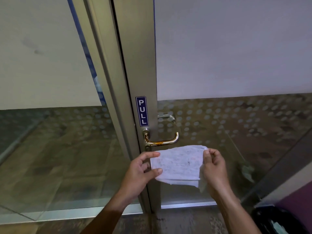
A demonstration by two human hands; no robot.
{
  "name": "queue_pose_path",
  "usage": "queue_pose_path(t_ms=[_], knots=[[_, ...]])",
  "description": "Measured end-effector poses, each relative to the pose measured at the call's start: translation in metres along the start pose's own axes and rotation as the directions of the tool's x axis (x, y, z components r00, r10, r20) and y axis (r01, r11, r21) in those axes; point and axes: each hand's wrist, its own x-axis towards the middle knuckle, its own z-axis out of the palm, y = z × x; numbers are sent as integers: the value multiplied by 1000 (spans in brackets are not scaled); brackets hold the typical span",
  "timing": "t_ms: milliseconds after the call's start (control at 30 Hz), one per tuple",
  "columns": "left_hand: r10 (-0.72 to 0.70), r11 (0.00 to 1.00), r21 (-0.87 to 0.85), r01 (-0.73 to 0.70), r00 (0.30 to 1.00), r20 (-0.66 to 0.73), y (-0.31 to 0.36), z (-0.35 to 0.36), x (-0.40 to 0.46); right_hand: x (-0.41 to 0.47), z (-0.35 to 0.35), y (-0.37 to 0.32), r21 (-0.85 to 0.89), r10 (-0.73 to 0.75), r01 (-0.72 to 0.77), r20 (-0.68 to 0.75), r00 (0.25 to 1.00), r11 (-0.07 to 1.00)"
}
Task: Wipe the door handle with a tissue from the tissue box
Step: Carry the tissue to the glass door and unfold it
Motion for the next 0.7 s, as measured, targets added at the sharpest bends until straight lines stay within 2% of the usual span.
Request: queue_pose_path(t_ms=[100, 167, 267, 367, 533, 600, 633, 700], knots=[[10, 981, 191, -18, 999, 41, 8, 2, 3, 3, -7, 3, -11, 20, -20, -24, 1000, 1000], [6, 973, 228, -21, 998, 68, 13, 2, 7, 3, -10, 5, -12, 49, -49, -22, 999, 999], [-6, 971, 238, -24, 992, 123, 20, 4, 14, -1, -11, 8, -62, 52, -48, 61, 997, 997], [5, 938, 338, -73, 981, 196, 28, 3, 25, -7, -9, 11, -230, 35, -4, 135, 990, 973], [-11, 854, 494, -165, 943, 333, 43, 1, 43, -14, 1, 18, -514, 21, 81, 189, 982, 854], [-7, 837, 510, -198, 929, 371, 47, 0, 48, -21, 8, 23, -686, -68, 148, 142, 987, 712], [-10, 838, 506, -204, 922, 387, 49, -1, 50, -26, 12, 23, -701, -180, 201, 105, 978, 684], [-37, 864, 469, -182, 907, 419, 50, -2, 54, -39, 22, 18, -532, -425, 387, 55, 904, 753]])
